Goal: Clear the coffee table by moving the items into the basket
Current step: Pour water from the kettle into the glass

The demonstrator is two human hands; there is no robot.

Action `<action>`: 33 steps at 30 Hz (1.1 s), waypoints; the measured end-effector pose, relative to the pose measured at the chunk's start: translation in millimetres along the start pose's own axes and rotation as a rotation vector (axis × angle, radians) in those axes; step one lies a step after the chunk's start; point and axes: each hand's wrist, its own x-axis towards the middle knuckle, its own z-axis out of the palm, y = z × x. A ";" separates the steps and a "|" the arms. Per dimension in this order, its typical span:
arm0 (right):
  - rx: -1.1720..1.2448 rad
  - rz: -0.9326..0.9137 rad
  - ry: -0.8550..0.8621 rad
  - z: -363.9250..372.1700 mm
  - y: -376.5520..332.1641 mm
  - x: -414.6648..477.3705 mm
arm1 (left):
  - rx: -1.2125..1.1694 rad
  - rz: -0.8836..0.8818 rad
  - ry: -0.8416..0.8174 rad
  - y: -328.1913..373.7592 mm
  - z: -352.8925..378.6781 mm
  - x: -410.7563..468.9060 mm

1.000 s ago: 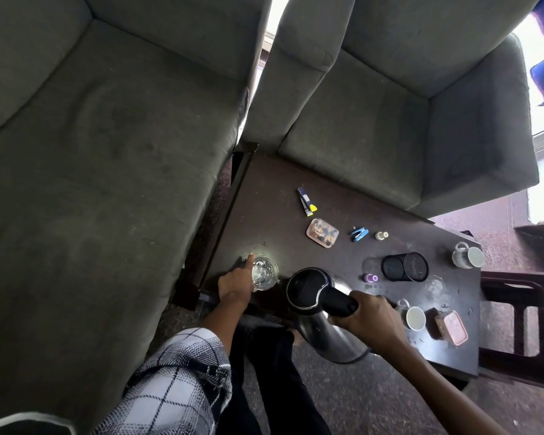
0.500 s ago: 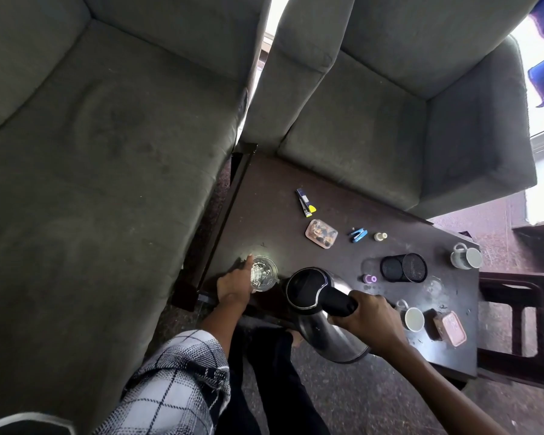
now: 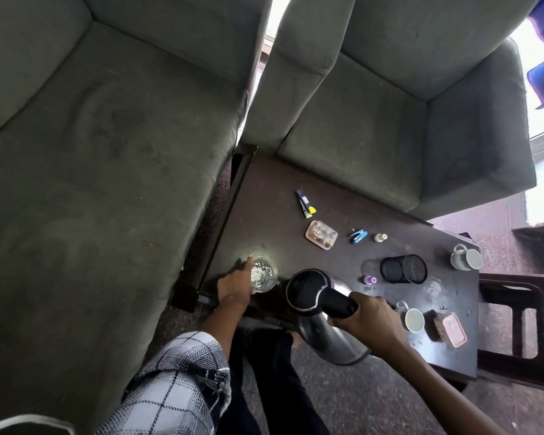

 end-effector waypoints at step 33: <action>0.036 -0.001 -0.018 2.8 6.1 1.2 | 0.000 -0.002 -0.004 -0.3 -0.7 -0.2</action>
